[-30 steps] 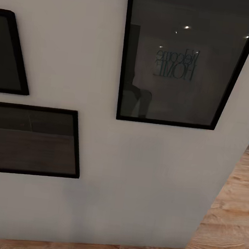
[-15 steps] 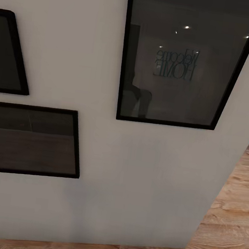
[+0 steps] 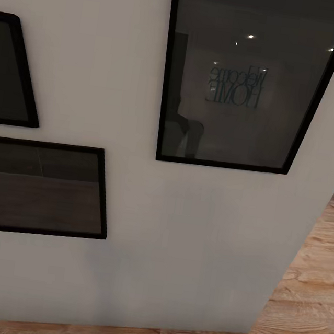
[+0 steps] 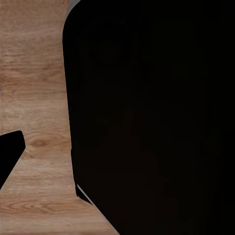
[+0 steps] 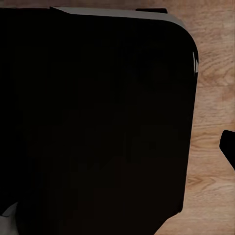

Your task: Pick up the two gym shoes and the two sandals from the corridor floor and place them onto the hallstand (shoe rack) in the corridor, making sure they are on the rack and not on the floor. Arrange them so the two gym shoes are next to each other and the two sandals are next to each other.

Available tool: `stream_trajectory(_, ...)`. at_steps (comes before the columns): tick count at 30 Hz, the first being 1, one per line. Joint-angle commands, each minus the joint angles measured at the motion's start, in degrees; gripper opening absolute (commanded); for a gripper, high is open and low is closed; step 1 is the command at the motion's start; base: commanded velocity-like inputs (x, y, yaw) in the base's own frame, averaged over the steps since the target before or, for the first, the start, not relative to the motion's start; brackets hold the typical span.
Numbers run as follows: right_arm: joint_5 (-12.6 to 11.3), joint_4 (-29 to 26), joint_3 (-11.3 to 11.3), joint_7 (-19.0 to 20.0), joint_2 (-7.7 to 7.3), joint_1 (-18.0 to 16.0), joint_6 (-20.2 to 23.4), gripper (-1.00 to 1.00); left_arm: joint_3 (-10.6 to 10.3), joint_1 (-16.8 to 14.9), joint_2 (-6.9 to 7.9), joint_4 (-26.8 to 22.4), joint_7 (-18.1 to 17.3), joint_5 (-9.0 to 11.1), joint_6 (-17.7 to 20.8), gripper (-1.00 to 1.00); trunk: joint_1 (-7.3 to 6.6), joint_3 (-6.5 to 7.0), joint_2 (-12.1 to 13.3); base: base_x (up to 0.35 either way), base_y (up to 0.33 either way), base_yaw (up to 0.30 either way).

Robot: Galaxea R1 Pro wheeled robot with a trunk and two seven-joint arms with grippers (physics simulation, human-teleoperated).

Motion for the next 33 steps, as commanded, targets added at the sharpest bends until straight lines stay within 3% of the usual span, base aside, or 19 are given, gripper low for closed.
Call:
stream_trajectory(1, 0.0, -0.07, -0.03, -0.04, 0.01, 0.01, -0.03, 1.0, 0.0, -0.01, 0.0, -0.04, 0.01, -0.02, 0.0, 1.0, 0.0, -0.05, -0.03, 0.0, 0.0, 0.0)
stream_trajectory(11, 0.0, -1.93, 0.18, -0.13, 0.01, 0.01, -3.03, 1.0, 0.07, -0.01, -0.07, -0.86, 0.01, -0.09, -1.46, 1.0, 0.0, -0.05, -0.03, 0.0, 0.0, 0.0)
stream_trajectory(12, 0.0, -1.95, 0.19, -0.13, -0.01, 0.01, -6.57, 1.0, 0.05, -0.01, -0.06, -0.89, 0.01, -0.15, -8.57, 1.0, 0.0, -0.05, -0.03, 0.0, 0.0, 0.0)
stream_trajectory(19, 0.05, -2.29, 0.21, -0.15, -0.5, 0.01, -10.39, 1.0, 0.09, -0.01, 0.05, -1.08, 0.01, -0.05, -18.3, 1.0, 0.0, -0.05, -0.03, 0.0, 0.0, 0.0)
stream_trajectory(20, 0.05, -2.29, 0.21, -0.15, -0.5, 0.01, -10.39, 1.0, 0.09, -0.01, 0.05, -1.08, 0.01, -0.05, -18.3, 1.0, 0.0, -0.05, -0.03, 0.0, 0.0, 0.0)
stream_trajectory(26, 0.02, -2.9, 0.21, -0.19, -2.18, 0.01, -14.14, 1.0, 0.09, -0.08, 0.01, -2.08, 0.01, -0.16, -21.69, 1.0, 0.0, -0.05, -0.03, 0.0, 0.0, 0.0)
stream_trajectory(27, 0.0, -4.15, 0.19, -0.21, -3.57, 0.01, -16.16, 1.0, -0.07, -0.06, 0.13, -2.59, -0.08, -0.43, -22.3, 1.0, 0.0, -0.05, -0.03, 0.0, 0.0, 0.0)
stream_trajectory(33, 0.0, -6.87, 0.15, -0.22, -4.9, 0.01, -17.16, 1.0, -0.14, -0.28, 0.95, -3.08, -0.14, -0.52, -22.58, 1.0, 0.0, -0.05, -0.03, 0.0, 0.0, 0.0)
